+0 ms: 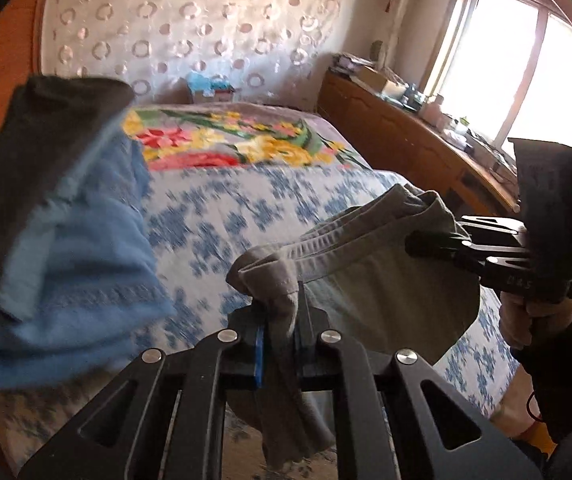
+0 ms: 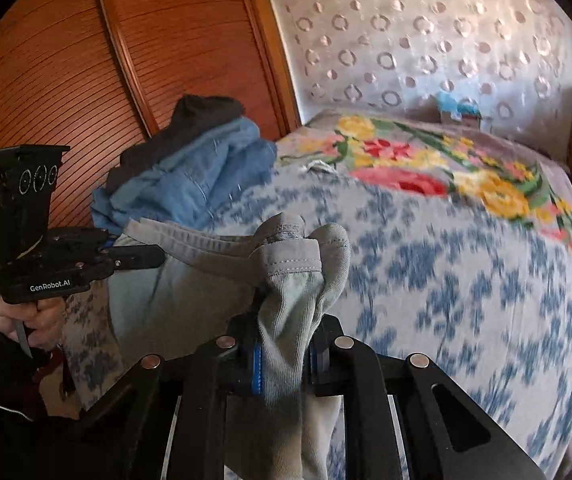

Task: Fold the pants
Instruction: 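Grasp the pants waistband with both tools, then lift the folded grey-green pants with both tools toward the jeans stack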

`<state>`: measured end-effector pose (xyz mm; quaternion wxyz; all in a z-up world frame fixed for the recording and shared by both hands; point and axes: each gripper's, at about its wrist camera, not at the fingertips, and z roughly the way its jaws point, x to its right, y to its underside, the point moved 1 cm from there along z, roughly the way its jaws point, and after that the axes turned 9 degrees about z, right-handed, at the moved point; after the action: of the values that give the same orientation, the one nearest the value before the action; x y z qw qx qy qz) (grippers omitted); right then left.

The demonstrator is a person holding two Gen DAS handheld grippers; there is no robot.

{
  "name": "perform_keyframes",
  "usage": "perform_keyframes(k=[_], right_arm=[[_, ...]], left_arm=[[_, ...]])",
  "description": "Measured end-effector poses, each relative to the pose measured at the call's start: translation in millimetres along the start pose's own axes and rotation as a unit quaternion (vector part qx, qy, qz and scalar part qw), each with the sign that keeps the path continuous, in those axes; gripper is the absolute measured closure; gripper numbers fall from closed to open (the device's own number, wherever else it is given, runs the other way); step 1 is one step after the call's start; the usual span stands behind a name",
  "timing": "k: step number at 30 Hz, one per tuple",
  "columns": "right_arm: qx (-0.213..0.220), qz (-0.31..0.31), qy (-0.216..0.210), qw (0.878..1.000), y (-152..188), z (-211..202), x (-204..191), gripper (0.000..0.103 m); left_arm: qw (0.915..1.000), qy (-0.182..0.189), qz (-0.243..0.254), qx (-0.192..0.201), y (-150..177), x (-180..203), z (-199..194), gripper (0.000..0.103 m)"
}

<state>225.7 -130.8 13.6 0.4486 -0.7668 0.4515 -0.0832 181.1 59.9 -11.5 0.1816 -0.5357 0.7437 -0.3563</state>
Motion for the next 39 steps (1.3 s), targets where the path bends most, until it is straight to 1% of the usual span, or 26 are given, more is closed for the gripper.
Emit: perform_keyframes(k=[6, 12, 21, 26, 31, 36, 39], right_arm=[[0.019, -0.041, -0.01, 0.999, -33.1, 4.7, -13.9, 0.087], [0.04, -0.083, -0.02, 0.996, -65.1, 6.7, -28.4, 0.087], [0.062, -0.122, -0.037, 0.99, -102.3, 18.4, -42.3, 0.087], [0.077, -0.16, -0.053, 0.983, -129.9, 24.7, -60.7, 0.087], [0.068, -0.2, -0.071, 0.975, -157.8, 54.1, -76.7, 0.087], [0.044, -0.239, -0.081, 0.967, -178.7, 99.7, -86.0, 0.087], [0.028, -0.256, -0.091, 0.962, -186.8, 118.0, -90.8, 0.087]], left_arm=[[0.9991, -0.035, 0.005, 0.025, -19.8, -11.3, -17.7, 0.092], [0.9961, -0.066, 0.001, 0.057, -36.6, -26.9, -36.7, 0.092], [0.9912, -0.092, -0.009, 0.095, -46.7, -45.3, -60.3, 0.092], [0.9865, -0.11, -0.023, 0.119, -49.9, -57.8, -78.3, 0.092], [0.9802, -0.136, -0.046, 0.136, -45.4, -84.1, -96.6, 0.092], [0.977, -0.153, -0.064, 0.134, -39.5, -109.1, -99.5, 0.092], [0.9753, -0.158, -0.073, 0.136, -36.1, -121.5, -103.1, 0.092]])
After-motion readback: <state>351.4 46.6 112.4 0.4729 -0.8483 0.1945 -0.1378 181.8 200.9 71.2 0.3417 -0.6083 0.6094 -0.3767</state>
